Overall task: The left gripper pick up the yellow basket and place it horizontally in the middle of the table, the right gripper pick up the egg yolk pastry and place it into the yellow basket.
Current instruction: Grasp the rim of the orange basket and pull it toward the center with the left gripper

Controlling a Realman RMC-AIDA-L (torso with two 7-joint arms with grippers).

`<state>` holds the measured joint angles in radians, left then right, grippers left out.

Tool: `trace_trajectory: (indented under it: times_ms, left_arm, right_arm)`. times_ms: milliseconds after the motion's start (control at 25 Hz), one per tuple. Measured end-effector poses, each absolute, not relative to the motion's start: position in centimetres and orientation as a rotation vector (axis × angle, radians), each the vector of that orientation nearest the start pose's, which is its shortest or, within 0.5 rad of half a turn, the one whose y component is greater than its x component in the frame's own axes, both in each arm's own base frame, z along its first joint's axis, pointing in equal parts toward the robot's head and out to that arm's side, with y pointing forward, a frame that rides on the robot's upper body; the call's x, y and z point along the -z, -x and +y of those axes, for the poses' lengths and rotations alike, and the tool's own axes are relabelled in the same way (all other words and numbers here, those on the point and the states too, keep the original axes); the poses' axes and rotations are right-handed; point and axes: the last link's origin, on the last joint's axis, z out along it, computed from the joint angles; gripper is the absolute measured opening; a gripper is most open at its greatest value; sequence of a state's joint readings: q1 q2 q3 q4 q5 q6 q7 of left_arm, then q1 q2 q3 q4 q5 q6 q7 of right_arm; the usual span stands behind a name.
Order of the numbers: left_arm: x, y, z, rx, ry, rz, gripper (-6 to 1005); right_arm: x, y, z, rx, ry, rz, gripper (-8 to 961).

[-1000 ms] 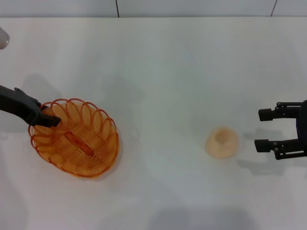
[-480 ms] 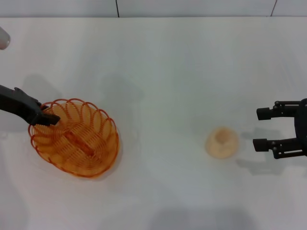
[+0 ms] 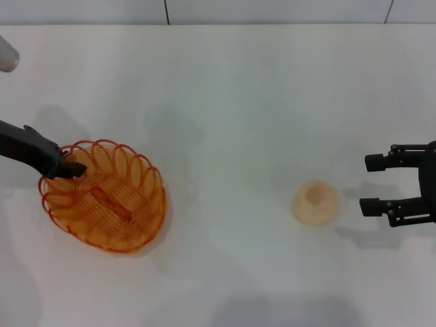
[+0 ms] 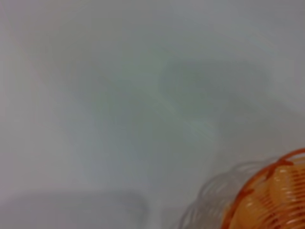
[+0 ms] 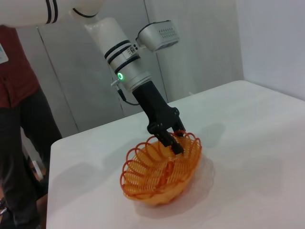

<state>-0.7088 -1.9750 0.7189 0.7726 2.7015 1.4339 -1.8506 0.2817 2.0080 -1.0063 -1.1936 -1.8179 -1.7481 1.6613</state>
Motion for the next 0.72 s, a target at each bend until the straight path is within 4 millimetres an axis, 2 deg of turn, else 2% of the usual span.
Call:
trace_trajectory:
  times_ms: [80,400,720]
  left_arm:
    - [-5.03,30.0,37.78,-0.339,2.641,-0.901,367]
    - [-5.13,29.95,37.98,-0.335,2.631,-0.893,181]
    - [-5.19,29.87,37.98,-0.336,2.637,-0.884,171]
  right_arm:
    - [-6.19,-24.01,28.54,-0.546,2.888,0.469,772]
    - [-6.24,-24.05,28.53,-0.547,2.885,0.471,771]
    - [-6.27,-24.0,28.61,-0.548,2.884,0.468,771]
